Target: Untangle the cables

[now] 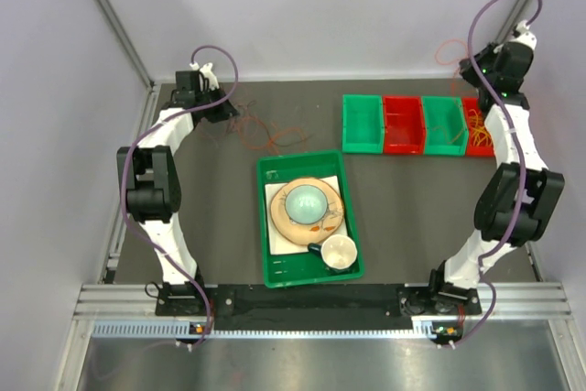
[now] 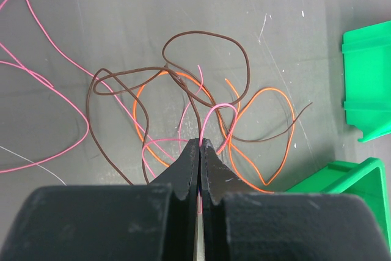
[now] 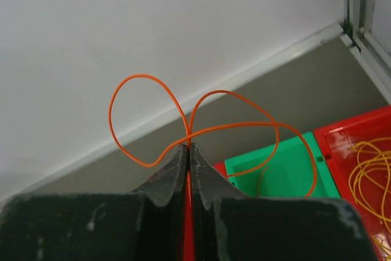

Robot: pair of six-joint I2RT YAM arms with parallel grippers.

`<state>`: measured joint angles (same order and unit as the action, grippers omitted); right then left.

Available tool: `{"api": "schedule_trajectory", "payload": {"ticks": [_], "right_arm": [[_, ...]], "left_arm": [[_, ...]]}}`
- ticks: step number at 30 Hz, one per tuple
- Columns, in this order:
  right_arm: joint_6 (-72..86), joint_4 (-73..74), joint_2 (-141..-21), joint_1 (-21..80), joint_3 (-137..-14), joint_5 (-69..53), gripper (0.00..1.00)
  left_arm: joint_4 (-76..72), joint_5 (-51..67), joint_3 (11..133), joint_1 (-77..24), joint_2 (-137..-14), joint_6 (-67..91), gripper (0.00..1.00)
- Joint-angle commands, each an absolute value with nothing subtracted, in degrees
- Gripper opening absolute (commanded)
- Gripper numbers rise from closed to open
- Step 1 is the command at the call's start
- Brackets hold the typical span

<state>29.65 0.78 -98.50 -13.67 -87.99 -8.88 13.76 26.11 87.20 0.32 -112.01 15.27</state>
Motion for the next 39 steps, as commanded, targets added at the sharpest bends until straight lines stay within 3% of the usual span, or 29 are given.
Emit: {"api": "schedule_trajectory", "payload": {"ticks": [1, 19, 22, 23, 24, 26, 27, 30, 33, 35, 37, 39], "right_arm": [[28.48, -3.17, -100.36, -14.41, -84.73, -8.44, 0.00], [27.69, -0.53, -108.72, -14.41, -80.86, -7.11, 0.00], [27.95, -2.28, -108.02, -14.41, -80.25, -7.82, 0.21], [27.86, -2.81, -107.50, -14.41, -79.90, -7.56, 0.45], [27.86, -3.33, -106.71, -14.41, -79.54, -7.38, 0.55], [27.69, -2.73, -105.74, -14.41, -80.50, -7.91, 0.68], [27.34, -2.12, -105.56, -14.33, -81.90, -8.26, 0.69], [27.51, -1.41, -103.89, -14.33, -82.97, -9.23, 0.70], [27.51, -1.14, -101.69, -14.33, -83.67, -9.14, 0.58], [27.16, -0.44, -101.25, -14.33, -84.11, -9.49, 0.39], [26.55, -0.18, -101.51, -13.98, -85.07, -9.32, 0.29], [25.14, 2.98, -103.00, -13.45, -86.47, -8.70, 0.31]], "left_arm": [[12.92, 26.19, 87.98, 0.18, -111.62, 14.59, 0.00], [13.01, 26.45, 88.51, 0.18, -112.41, 14.50, 0.00], [13.18, 26.37, 88.51, 0.26, -112.32, 14.41, 0.00], [13.27, 26.37, 88.51, 0.18, -112.32, 14.41, 0.00], [13.27, 26.45, 88.51, 0.26, -112.32, 14.33, 0.00], [13.36, 26.10, 88.59, 0.18, -112.32, 14.15, 0.00], [13.36, 26.28, 88.68, 0.26, -112.32, 14.15, 0.00], [13.45, 26.37, 88.94, 0.18, -112.33, 14.33, 0.00], [13.27, 26.54, 88.86, 0.26, -112.24, 14.33, 0.00], [13.27, 26.54, 88.77, 0.26, -112.06, 14.24, 0.00], [13.18, 26.72, 88.68, 0.18, -112.06, 14.33, 0.00], [13.18, 26.98, 88.51, 0.18, -112.15, 14.33, 0.00]]}}
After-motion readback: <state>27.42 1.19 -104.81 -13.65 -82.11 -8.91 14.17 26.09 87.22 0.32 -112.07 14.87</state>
